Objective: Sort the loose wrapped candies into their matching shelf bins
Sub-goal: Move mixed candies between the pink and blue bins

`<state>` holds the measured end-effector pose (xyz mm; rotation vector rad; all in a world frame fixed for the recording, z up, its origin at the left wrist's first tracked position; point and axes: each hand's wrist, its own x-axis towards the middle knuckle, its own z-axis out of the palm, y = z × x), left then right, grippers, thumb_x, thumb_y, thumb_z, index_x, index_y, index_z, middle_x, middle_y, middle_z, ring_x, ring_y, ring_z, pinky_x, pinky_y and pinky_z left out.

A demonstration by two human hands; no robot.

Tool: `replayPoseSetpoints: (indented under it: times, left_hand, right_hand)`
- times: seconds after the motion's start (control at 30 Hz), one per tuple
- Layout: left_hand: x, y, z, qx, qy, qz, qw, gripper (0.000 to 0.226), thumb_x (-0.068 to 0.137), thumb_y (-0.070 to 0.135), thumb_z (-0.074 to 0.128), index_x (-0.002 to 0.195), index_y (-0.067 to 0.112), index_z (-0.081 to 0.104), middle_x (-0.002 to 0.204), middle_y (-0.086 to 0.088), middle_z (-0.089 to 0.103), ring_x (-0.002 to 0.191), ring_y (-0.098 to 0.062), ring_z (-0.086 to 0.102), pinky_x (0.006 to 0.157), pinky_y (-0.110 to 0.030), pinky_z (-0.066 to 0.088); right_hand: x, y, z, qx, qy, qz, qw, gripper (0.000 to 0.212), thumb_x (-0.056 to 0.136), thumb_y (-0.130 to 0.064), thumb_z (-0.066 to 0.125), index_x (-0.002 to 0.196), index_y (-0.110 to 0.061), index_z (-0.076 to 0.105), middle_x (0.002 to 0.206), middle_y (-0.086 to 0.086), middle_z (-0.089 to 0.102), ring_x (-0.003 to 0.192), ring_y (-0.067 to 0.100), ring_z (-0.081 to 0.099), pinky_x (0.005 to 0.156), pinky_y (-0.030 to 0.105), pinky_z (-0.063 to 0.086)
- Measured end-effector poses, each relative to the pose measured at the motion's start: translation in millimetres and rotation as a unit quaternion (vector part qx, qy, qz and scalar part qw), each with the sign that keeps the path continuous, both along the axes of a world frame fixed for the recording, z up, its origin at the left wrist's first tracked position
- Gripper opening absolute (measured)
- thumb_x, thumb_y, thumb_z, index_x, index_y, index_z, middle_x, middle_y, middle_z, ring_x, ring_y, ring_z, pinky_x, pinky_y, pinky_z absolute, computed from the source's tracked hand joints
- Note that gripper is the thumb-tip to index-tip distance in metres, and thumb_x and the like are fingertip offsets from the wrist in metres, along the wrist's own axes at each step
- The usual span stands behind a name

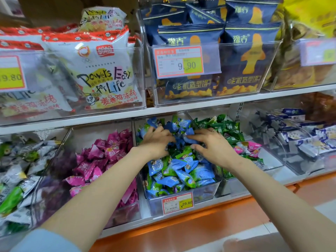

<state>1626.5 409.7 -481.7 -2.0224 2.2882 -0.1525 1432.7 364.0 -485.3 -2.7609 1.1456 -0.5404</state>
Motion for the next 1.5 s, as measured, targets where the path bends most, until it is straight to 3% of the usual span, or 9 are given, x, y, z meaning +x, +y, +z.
replayPoseSetpoints:
  times: [0.23, 0.5, 0.63, 0.77, 0.87, 0.97, 1.1, 1.33, 1.5]
  left_hand:
    - [-0.5, -3.8, -0.3, -0.065, 0.054, 0.016, 0.996, 0.018, 0.086, 0.038, 0.060, 0.102, 0.030, 0.062, 0.121, 0.009, 0.049, 0.112, -0.015, 0.034, 0.090, -0.033, 0.019]
    - [7.8, 24.0, 22.1, -0.145, 0.267, 0.038, 0.952, 0.009, 0.085, 0.033, 0.065, 0.085, 0.024, 0.063, 0.120, 0.013, 0.055, 0.114, -0.015, 0.037, 0.087, -0.028, 0.021]
    - [4.3, 33.0, 19.7, -0.155, 0.327, -0.010, 0.932, 0.012, 0.085, 0.026, 0.066, 0.092, 0.017, 0.067, 0.102, 0.005, 0.061, 0.105, -0.019, 0.049, 0.094, -0.044, 0.037]
    - [11.6, 39.5, 15.0, -0.160, 0.380, 0.014, 0.911, 0.002, 0.087, 0.020, 0.063, 0.086, 0.022, 0.062, 0.093, 0.006, 0.064, 0.092, -0.012, 0.058, 0.085, -0.039, 0.047]
    - [18.4, 42.7, 10.4, -0.152, 0.363, 0.029, 0.919, 0.006, 0.088, 0.018, 0.062, 0.086, 0.023, 0.060, 0.094, 0.006, 0.063, 0.095, -0.014, 0.058, 0.085, -0.039, 0.047]
    - [16.6, 44.1, 8.8, -0.124, 0.330, 0.016, 0.936, 0.004, 0.089, 0.022, 0.060, 0.092, 0.023, 0.060, 0.098, 0.011, 0.056, 0.106, -0.013, 0.052, 0.088, -0.032, 0.043]
    - [1.6, 43.1, 6.5, -0.068, 0.318, -0.029, 0.945, 0.025, 0.090, 0.031, 0.059, 0.114, 0.025, 0.058, 0.124, 0.009, 0.054, 0.122, -0.009, 0.042, 0.096, -0.023, 0.033]
    - [-25.1, 17.1, 15.1, -0.044, 0.298, -0.033, 0.953, 0.069, 0.086, 0.035, 0.064, 0.143, 0.030, 0.025, 0.148, 0.004, 0.029, 0.136, -0.017, 0.025, 0.107, -0.035, 0.026]
    - [-27.9, -6.0, 13.9, 0.010, 0.175, -0.011, 0.984, 0.051, 0.092, 0.033, 0.056, 0.138, 0.028, 0.036, 0.145, 0.005, 0.036, 0.135, -0.017, 0.026, 0.104, -0.030, 0.016]
  right_hand:
    - [1.9, 0.9, 1.9, 0.020, -0.012, -0.006, 1.000, 0.039, 0.091, -0.035, 0.057, 0.130, -0.030, 0.055, 0.138, -0.002, 0.050, 0.126, 0.025, 0.041, 0.100, 0.035, 0.036]
    - [18.3, 14.9, 10.1, -0.018, -0.075, 0.008, 0.997, 0.061, 0.073, -0.062, 0.064, 0.125, -0.030, 0.058, 0.133, -0.009, 0.054, 0.135, 0.017, 0.032, 0.114, 0.048, 0.014]
    - [17.2, 24.2, 17.6, 0.017, -0.156, 0.006, 0.988, 0.043, 0.078, -0.043, 0.070, 0.114, -0.020, 0.067, 0.118, -0.004, 0.065, 0.119, 0.017, 0.049, 0.108, 0.043, 0.028]
    - [0.3, 17.6, 20.8, 0.073, -0.244, -0.052, 0.966, 0.038, 0.078, -0.033, 0.073, 0.111, -0.014, 0.067, 0.109, 0.001, 0.067, 0.107, 0.016, 0.056, 0.094, 0.031, 0.041]
    - [-20.5, 2.5, 22.4, 0.070, -0.314, -0.168, 0.932, 0.038, 0.080, -0.027, 0.072, 0.113, -0.011, 0.063, 0.108, 0.008, 0.067, 0.103, 0.022, 0.059, 0.085, 0.030, 0.045]
    - [-43.9, -12.6, 16.2, 0.029, -0.231, -0.261, 0.937, 0.038, 0.082, -0.025, 0.067, 0.119, -0.023, 0.058, 0.108, 0.013, 0.067, 0.102, 0.032, 0.059, 0.086, 0.040, 0.048]
    - [-55.7, -17.2, 10.7, 0.107, -0.110, -0.237, 0.959, 0.035, 0.086, -0.032, 0.064, 0.120, -0.028, 0.061, 0.108, 0.010, 0.069, 0.090, 0.029, 0.065, 0.089, 0.042, 0.049]
    - [-52.3, -16.5, 12.8, 0.063, -0.181, -0.190, 0.963, 0.032, 0.087, -0.025, 0.064, 0.119, -0.022, 0.064, 0.117, 0.009, 0.066, 0.097, 0.028, 0.062, 0.086, 0.037, 0.048]
    - [-45.3, -10.3, 16.6, 0.038, -0.171, -0.102, 0.979, 0.027, 0.084, -0.022, 0.067, 0.111, -0.024, 0.068, 0.119, 0.005, 0.064, 0.116, 0.027, 0.051, 0.091, 0.031, 0.036]
